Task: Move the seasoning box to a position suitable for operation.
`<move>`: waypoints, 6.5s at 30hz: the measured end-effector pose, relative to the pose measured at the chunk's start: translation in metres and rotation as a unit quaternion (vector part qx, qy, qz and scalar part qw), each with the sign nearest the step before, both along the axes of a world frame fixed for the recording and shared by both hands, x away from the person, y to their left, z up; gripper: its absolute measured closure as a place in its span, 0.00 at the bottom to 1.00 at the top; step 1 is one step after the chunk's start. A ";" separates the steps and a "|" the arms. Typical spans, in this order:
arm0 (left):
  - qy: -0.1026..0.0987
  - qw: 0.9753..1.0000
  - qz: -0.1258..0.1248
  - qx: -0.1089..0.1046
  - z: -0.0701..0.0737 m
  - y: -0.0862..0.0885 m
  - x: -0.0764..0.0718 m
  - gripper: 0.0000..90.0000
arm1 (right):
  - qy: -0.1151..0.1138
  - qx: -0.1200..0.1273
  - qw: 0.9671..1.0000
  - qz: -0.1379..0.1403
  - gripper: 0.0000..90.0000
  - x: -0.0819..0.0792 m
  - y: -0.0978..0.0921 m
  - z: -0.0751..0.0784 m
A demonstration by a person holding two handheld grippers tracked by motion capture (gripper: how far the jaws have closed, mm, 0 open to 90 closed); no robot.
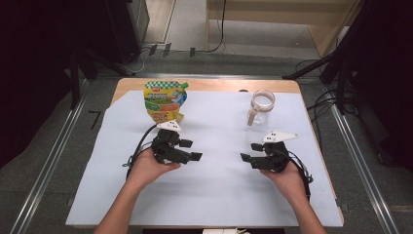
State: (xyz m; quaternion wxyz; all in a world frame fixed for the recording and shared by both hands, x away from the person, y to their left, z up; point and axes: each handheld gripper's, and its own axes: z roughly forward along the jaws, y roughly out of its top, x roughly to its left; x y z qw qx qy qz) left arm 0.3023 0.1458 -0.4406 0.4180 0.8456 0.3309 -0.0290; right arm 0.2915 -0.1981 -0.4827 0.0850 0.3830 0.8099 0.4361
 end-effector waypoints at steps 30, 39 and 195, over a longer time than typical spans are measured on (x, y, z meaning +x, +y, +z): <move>-0.017 0.999 -0.019 0.027 0.002 -0.003 -0.005 0.44 | -0.022 0.000 0.999 -0.024 0.45 0.006 -0.019 0.009; -0.020 0.999 -0.027 0.023 0.003 -0.004 -0.006 0.43 | -0.017 -0.003 0.999 -0.034 0.44 0.015 -0.028 0.005; -0.036 0.999 -0.003 0.006 -0.001 0.022 -0.014 0.44 | -0.067 0.018 0.997 0.042 0.13 -0.001 0.072 -0.007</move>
